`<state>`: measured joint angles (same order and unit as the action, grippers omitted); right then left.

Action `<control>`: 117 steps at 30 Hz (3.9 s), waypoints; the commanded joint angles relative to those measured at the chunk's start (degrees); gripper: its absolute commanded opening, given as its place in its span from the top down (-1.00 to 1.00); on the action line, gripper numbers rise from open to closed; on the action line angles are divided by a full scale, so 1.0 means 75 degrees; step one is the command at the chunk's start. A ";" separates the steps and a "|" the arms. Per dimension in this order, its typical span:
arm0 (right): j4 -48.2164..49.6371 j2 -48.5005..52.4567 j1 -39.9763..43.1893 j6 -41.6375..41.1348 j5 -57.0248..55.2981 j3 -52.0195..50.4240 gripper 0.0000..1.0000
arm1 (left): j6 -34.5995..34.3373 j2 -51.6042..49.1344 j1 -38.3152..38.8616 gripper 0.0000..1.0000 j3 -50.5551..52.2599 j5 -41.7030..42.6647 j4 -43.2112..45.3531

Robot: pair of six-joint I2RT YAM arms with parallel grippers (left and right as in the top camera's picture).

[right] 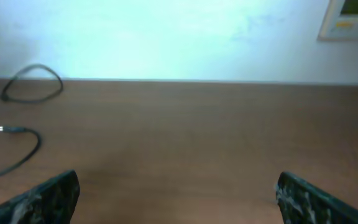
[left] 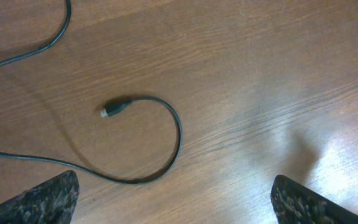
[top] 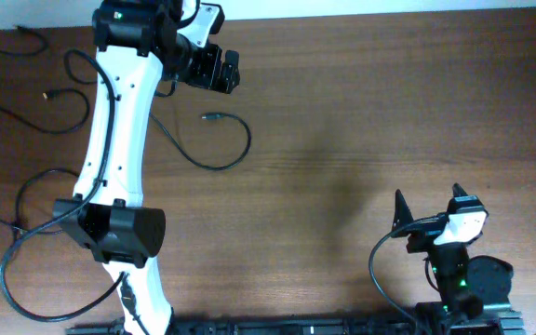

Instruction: Untangle cables

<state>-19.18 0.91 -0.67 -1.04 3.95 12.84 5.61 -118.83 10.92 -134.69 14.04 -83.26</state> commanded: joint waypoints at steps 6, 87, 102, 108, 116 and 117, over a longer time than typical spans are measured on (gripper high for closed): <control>0.2372 -0.0096 0.0047 0.0076 0.0076 -0.1623 -0.97 | 0.0128 0.0140 0.0044 -0.98 -0.0017 -0.0023 0.0012; 0.1970 -0.0093 0.0041 0.0023 -0.0189 -0.1670 -0.97 | 0.0294 1.5483 -0.1664 -0.98 1.7072 -0.0184 1.0451; 0.1970 -0.0093 0.0041 0.0023 -0.0189 -0.1670 -0.97 | -0.1343 1.5804 -0.1664 -0.98 1.7896 -0.2110 1.0480; 0.1970 -0.0093 0.0041 0.0023 -0.0189 -0.1670 -0.97 | -0.1067 1.5804 -0.1664 -0.98 1.7896 -0.2046 1.0462; 0.1970 -0.0093 0.0041 0.0023 -0.0189 -0.1670 -0.97 | -0.0796 1.5804 -0.1664 -0.98 1.7896 -0.2046 1.0459; 0.1970 -0.0093 0.0041 0.0023 -0.0189 -0.1670 -0.97 | -0.0799 1.5804 -0.1664 -0.98 1.7896 -0.2043 1.0459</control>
<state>-4.23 0.62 -0.67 -0.27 2.81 0.73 -1.54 -0.80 -1.28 -0.89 -0.93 -4.71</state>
